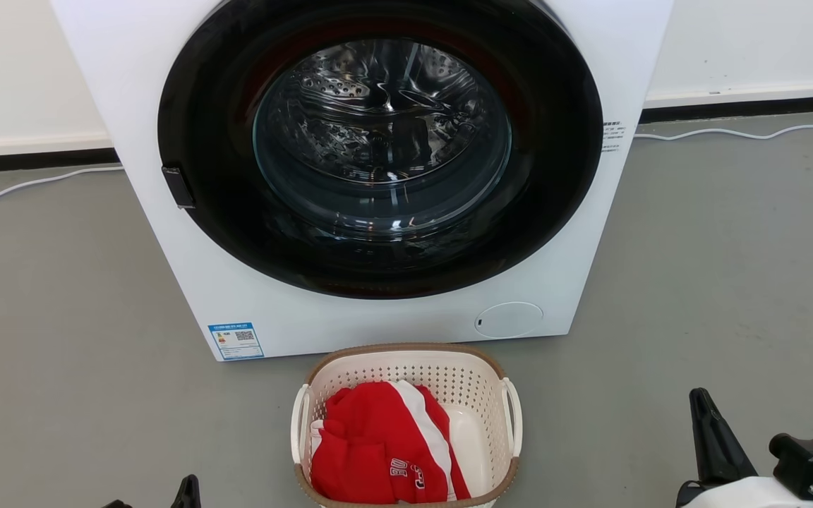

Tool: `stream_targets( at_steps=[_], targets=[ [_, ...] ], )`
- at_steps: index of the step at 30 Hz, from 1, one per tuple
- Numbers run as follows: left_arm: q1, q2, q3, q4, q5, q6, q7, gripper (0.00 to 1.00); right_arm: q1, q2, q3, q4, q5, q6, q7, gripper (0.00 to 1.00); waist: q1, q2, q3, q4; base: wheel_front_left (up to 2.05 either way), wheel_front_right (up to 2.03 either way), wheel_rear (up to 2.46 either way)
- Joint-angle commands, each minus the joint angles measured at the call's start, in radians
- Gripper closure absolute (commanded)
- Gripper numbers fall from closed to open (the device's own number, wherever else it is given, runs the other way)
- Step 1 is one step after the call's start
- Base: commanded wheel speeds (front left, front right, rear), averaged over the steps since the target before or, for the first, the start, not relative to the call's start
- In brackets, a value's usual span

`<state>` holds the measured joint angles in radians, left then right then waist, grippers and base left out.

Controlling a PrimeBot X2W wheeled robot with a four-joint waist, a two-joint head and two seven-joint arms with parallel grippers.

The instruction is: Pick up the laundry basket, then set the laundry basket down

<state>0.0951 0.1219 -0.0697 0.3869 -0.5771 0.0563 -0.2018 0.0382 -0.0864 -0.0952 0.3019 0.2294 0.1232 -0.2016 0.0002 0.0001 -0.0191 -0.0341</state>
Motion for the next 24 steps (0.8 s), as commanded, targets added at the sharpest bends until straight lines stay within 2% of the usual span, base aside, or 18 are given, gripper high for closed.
stream_targets(
  at_steps=[1, 24],
  targets=[
    [-0.042, 0.004, 0.014, -0.031, -0.029, -0.011, 0.007, 1.0, -0.04, -0.008, -0.003, -0.03, 0.037, 0.001, 0.007, 1.0, -0.0002, -0.0001, 0.0, 0.001, 0.0, 0.0, 0.0],
    [-0.077, -0.012, 0.051, -0.055, -0.249, -0.049, 0.074, 1.0, -0.063, 0.002, -0.006, -0.037, 0.331, 0.003, 0.074, 1.0, -0.0002, -0.0001, 0.005, 0.008, 0.0, 0.0, 0.0]
  ],
)
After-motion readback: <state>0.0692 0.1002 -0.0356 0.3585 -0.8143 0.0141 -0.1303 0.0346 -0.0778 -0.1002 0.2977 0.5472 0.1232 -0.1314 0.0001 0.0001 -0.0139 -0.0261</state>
